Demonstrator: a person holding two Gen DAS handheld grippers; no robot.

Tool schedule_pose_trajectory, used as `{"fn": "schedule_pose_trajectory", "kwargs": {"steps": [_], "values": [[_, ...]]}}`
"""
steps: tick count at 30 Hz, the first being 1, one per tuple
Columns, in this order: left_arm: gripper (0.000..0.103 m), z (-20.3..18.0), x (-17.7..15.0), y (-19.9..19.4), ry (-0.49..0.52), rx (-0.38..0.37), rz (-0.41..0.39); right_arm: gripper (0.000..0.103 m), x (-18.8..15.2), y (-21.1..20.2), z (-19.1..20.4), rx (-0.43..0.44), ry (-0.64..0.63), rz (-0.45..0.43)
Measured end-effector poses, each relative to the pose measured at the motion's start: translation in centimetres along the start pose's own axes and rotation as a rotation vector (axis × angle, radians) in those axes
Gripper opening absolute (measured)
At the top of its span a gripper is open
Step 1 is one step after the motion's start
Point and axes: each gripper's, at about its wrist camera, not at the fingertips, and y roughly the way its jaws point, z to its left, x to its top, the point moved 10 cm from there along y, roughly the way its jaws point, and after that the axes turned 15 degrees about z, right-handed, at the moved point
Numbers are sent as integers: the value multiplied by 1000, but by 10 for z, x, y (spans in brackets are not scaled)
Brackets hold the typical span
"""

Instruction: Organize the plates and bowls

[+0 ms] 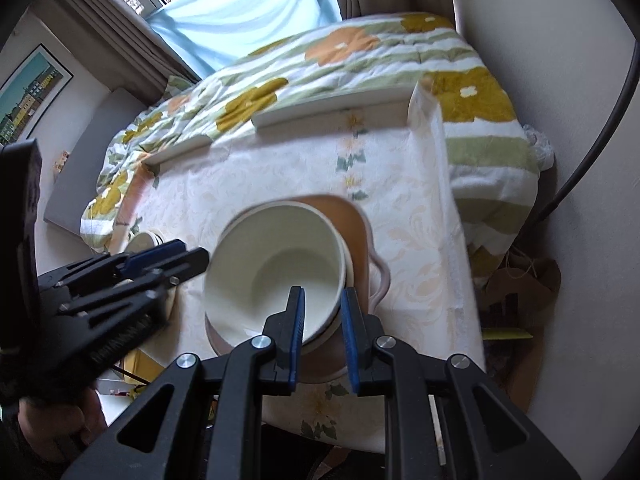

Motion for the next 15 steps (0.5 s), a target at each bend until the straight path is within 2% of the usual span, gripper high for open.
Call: {"fn": "schedule_pose_trajectory", "kwargs": {"steps": [2, 3, 4, 5, 6, 7, 8, 12, 15], "values": [[25, 8, 0, -20, -7, -37, -45, 17, 0, -16, 3, 0, -25, -13], [33, 11, -1, -30, -5, -56, -72, 17, -1, -23, 5, 0, -40, -19], [58, 14, -3, -38, -4, -63, -94, 17, -2, -30, 7, -5, -63, -28], [77, 19, -5, -43, -7, -56, -108, 26, -4, -36, 9, -17, -85, -38], [103, 25, -9, -48, -13, -41, -124, 37, -5, -40, 10, -31, -97, -46], [103, 30, -12, -51, -14, -36, -139, 71, -8, -42, 10, -47, -104, -48], [103, 32, -17, -51, -7, -41, -129, 97, -10, -41, 9, -60, -109, -42], [102, 46, -37, -24, -9, -41, -5, 99, -23, -29, 0, -123, -113, 48], [102, 48, -52, -1, -12, -69, 77, 99, -28, -22, -9, -158, -94, 66]]}}
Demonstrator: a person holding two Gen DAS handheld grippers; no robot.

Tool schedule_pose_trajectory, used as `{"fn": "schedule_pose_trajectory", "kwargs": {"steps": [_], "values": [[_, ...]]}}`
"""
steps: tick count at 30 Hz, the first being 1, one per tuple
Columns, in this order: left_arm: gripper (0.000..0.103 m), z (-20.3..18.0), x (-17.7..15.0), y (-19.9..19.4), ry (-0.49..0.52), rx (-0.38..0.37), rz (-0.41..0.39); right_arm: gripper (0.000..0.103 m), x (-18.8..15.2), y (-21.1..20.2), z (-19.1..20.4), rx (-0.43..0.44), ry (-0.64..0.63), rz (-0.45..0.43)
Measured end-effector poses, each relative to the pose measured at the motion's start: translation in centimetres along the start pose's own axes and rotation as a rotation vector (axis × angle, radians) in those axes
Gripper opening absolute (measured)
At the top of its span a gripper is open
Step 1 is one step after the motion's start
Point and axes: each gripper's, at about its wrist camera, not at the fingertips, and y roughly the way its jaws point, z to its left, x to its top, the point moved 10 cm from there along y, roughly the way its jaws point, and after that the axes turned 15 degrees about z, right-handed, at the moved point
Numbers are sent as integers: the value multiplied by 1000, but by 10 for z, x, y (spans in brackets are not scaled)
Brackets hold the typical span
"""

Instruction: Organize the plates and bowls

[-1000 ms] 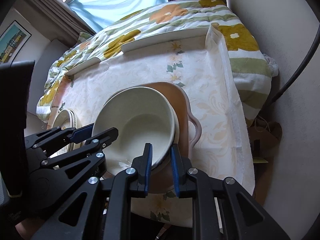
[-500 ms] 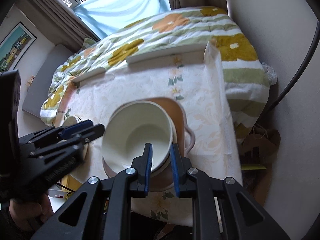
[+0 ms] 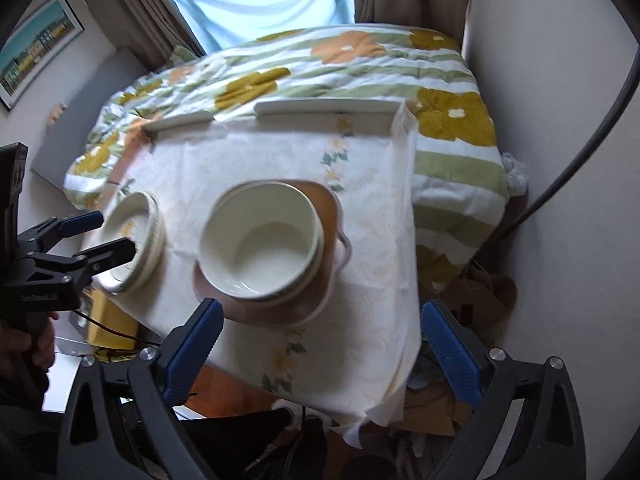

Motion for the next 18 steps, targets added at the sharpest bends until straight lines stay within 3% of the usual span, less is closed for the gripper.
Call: {"fn": "schedule_pose_trajectory", "kwargs": {"steps": [11, 13, 15, 18], "values": [[101, -7, -6, 62, 12, -25, 161, 98, -4, 51, -11, -3, 49, 145], [96, -9, -4, 71, 20, -16, 194, 91, -2, 59, -10, 5, 45, 169], [92, -11, -4, 79, 24, -15, 223, 74, -2, 70, -11, -20, 31, 207], [87, -16, -4, 88, 35, -23, 253, 65, -2, 80, -10, -30, 9, 242]]}}
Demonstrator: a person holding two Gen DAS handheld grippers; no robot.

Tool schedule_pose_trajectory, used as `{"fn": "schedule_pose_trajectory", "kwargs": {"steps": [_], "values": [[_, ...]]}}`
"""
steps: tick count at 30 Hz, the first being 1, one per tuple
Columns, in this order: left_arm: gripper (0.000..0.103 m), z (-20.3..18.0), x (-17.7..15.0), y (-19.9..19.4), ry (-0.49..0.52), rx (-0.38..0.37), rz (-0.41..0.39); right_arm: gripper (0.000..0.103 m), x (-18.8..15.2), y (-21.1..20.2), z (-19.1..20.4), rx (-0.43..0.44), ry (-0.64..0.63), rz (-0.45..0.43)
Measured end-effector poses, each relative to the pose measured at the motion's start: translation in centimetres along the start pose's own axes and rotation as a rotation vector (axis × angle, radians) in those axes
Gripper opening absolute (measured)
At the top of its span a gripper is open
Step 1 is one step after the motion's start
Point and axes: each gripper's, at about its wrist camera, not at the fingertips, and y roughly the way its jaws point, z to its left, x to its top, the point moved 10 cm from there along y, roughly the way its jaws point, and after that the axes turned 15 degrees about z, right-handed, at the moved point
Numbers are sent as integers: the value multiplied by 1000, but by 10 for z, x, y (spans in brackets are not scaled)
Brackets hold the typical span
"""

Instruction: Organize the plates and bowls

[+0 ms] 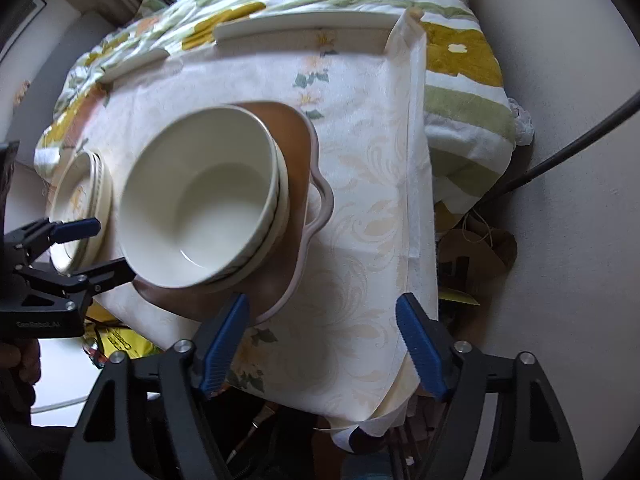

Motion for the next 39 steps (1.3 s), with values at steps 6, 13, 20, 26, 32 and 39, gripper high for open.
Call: {"fn": "schedule_pose_trajectory", "kwargs": {"steps": [6, 13, 20, 26, 32, 39], "values": [[75, -11, 7, 17, 22, -16, 23, 44, 9, 17, 8, 23, -53, 34], [42, -24, 16, 30, 43, -24, 5, 35, 15, 32, 10, 84, -69, 8], [20, -40, 23, 43, 61, -22, -19, 32, 20, 39, 15, 75, -140, -17], [17, -47, 29, 46, 65, 13, -58, 23, 24, 45, 25, 91, -151, -50], [17, -45, 23, 41, 61, 24, -90, 23, 22, 42, 25, 76, -166, -84], [17, -31, 14, 17, 30, 30, -144, 23, 30, 26, 45, 58, -199, -133]]}}
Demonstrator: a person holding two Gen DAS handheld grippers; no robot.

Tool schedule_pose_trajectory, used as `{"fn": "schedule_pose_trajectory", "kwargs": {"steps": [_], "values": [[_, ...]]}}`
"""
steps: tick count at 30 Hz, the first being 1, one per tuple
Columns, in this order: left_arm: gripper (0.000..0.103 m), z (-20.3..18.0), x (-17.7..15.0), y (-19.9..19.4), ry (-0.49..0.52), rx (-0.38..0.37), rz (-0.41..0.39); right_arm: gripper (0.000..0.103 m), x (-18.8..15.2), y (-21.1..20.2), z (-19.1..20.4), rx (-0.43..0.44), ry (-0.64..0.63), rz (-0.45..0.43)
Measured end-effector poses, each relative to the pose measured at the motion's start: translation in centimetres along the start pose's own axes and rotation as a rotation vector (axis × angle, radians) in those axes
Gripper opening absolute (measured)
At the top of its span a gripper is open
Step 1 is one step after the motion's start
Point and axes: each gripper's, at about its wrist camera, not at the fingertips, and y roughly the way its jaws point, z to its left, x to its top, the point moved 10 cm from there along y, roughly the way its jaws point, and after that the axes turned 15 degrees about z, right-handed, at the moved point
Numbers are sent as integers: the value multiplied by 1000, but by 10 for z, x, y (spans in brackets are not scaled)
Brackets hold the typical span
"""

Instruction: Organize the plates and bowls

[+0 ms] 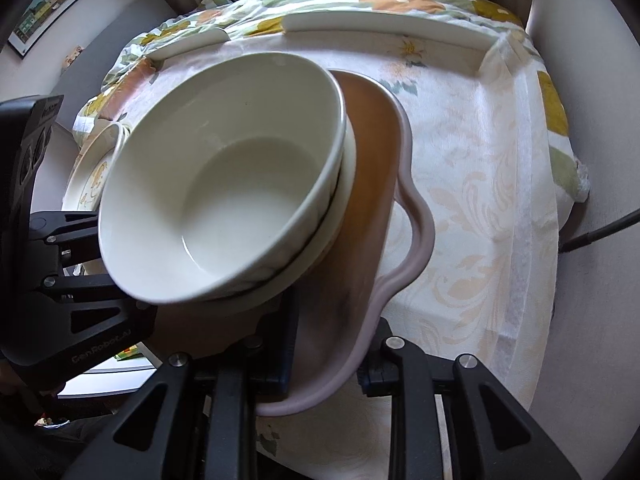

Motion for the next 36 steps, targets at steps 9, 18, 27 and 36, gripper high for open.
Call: {"fn": "schedule_pose_trajectory", "kwargs": {"steps": [9, 18, 27, 36], "values": [[17, 54, -13, -68, -24, 12, -87, 23, 30, -43, 68, -32, -56, -60], [17, 165, -52, -106, 3, 50, -92, 23, 67, -37, 170, -24, -47, -93], [17, 243, -92, -76, 67, 50, -26, 23, 75, 11, 244, -6, 29, -59], [16, 269, -99, -52, 84, 31, -11, 23, 77, 35, 261, -25, 58, -39]]}}
